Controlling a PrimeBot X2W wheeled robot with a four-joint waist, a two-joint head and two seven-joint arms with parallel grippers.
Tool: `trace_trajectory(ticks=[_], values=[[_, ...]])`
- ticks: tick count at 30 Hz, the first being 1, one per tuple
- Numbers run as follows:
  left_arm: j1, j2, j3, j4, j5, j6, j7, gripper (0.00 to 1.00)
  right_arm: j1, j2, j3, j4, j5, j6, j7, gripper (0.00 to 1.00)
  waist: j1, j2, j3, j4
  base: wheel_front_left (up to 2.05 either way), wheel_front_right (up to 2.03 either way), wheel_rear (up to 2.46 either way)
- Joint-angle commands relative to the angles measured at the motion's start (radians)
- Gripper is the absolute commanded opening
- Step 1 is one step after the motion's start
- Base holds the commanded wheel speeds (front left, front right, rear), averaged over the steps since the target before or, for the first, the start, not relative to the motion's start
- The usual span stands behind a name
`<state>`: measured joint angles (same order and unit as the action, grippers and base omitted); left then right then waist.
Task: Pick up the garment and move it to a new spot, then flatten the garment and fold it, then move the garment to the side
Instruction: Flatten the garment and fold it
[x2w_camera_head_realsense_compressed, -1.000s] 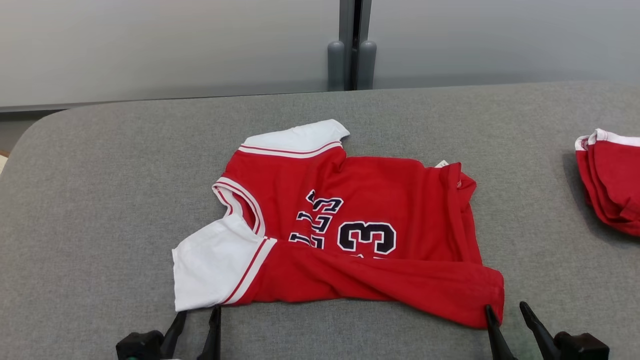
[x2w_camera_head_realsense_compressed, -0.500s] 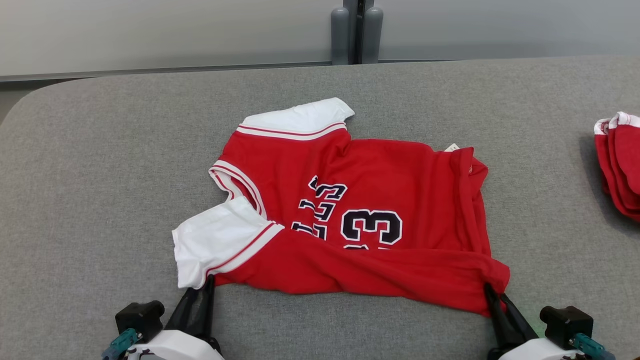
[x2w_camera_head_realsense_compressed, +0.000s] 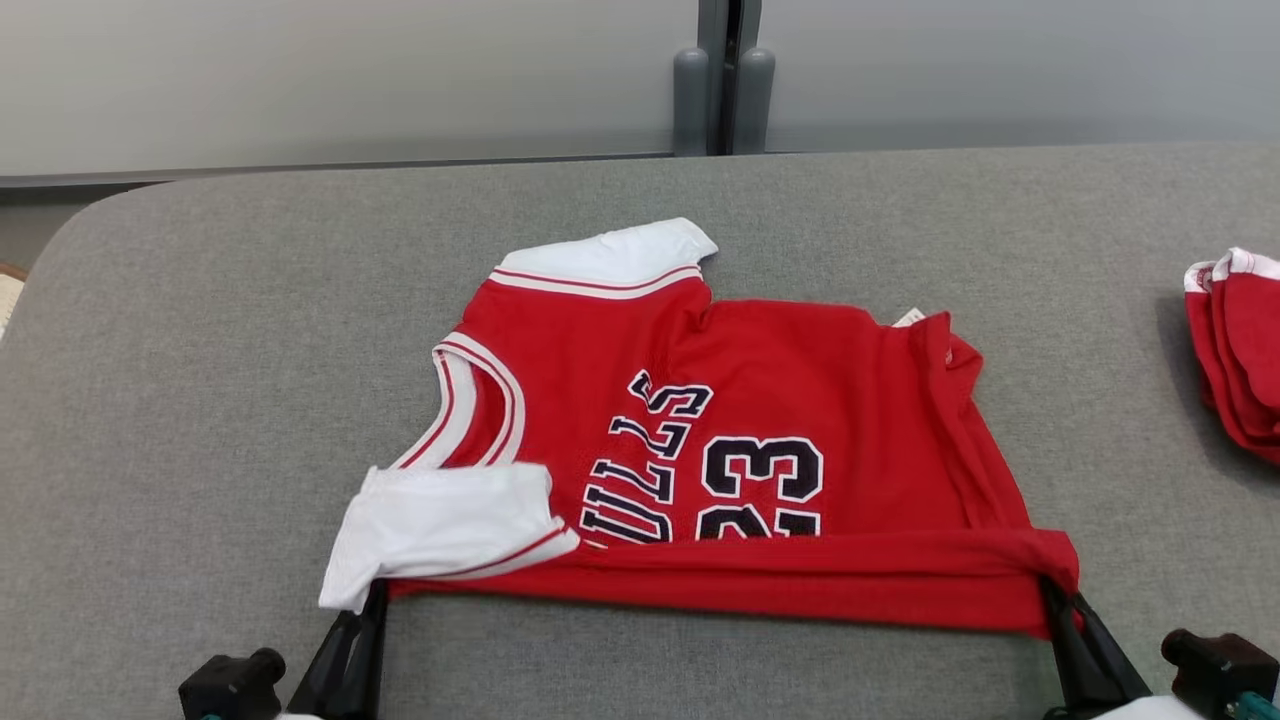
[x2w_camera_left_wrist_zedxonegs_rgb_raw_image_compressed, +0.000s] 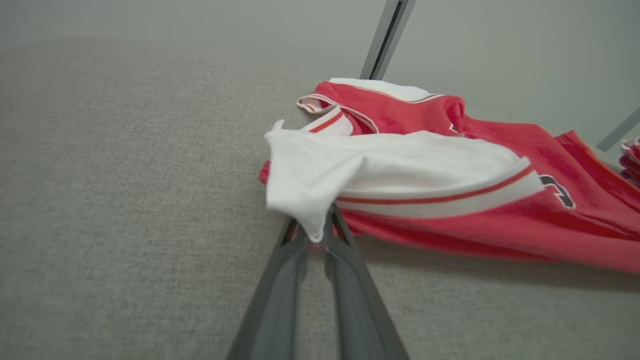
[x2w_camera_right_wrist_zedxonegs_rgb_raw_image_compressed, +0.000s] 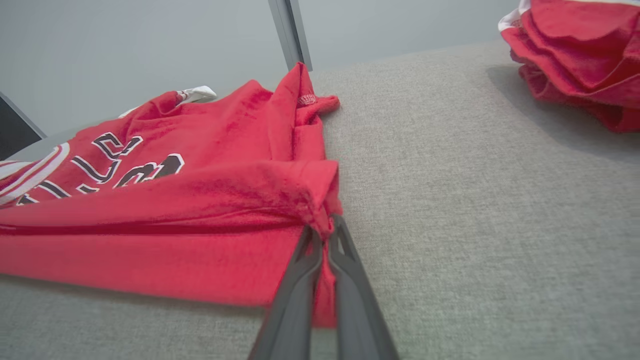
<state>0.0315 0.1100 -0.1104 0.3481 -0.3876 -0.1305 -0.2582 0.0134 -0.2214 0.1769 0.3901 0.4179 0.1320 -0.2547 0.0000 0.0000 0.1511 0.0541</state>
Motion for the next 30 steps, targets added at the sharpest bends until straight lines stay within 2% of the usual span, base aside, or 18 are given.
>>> trace_trajectory(ticks=[1,12,20,21,22,23,25,30], values=[[0.019,0.021,0.010,-0.014,-0.004,0.003,0.010,0.00,0.022,-0.015,-0.009,-0.009,0.007,-0.002,0.011,0.00,0.0000,0.0000,-0.015,0.004,0.00,0.00,0.00],[0.219,0.054,0.003,-0.233,-0.052,0.048,0.218,0.00,0.183,-0.017,-0.059,-0.134,0.008,-0.003,0.093,0.00,0.0000,0.0000,-0.065,0.006,0.00,0.00,0.00],[0.188,0.041,-0.034,-0.256,-0.063,0.052,0.291,0.00,0.129,-0.037,-0.044,-0.086,0.008,-0.002,0.117,0.00,0.0000,0.0000,-0.055,0.003,0.00,0.00,0.00],[0.175,0.040,-0.035,-0.245,-0.065,0.053,0.295,0.35,0.115,-0.038,-0.040,-0.074,0.011,-0.002,0.115,0.00,0.0000,0.0000,-0.052,0.002,0.00,0.00,0.00],[0.167,0.039,-0.037,-0.233,-0.066,0.053,0.297,0.70,0.102,-0.040,-0.035,-0.062,0.013,-0.002,0.112,0.16,0.0000,0.0000,-0.047,-0.001,0.00,0.00,0.00],[0.156,0.036,-0.036,-0.219,-0.068,0.053,0.296,1.00,0.093,-0.043,-0.031,-0.051,0.015,-0.002,0.109,0.43,0.0000,0.0000,-0.044,-0.002,0.00,0.00,0.00],[0.131,0.034,-0.034,-0.198,-0.062,0.053,0.284,1.00,0.070,-0.043,-0.023,-0.029,0.022,-0.002,0.100,1.00,0.0000,0.0000,-0.035,-0.006,0.00,0.00,0.00],[0.094,0.027,-0.023,-0.147,-0.055,0.065,0.236,1.00,0.040,-0.036,-0.024,-0.002,0.022,-0.002,0.053,1.00,0.0000,0.0000,-0.022,-0.009,0.00,0.00,0.00]])
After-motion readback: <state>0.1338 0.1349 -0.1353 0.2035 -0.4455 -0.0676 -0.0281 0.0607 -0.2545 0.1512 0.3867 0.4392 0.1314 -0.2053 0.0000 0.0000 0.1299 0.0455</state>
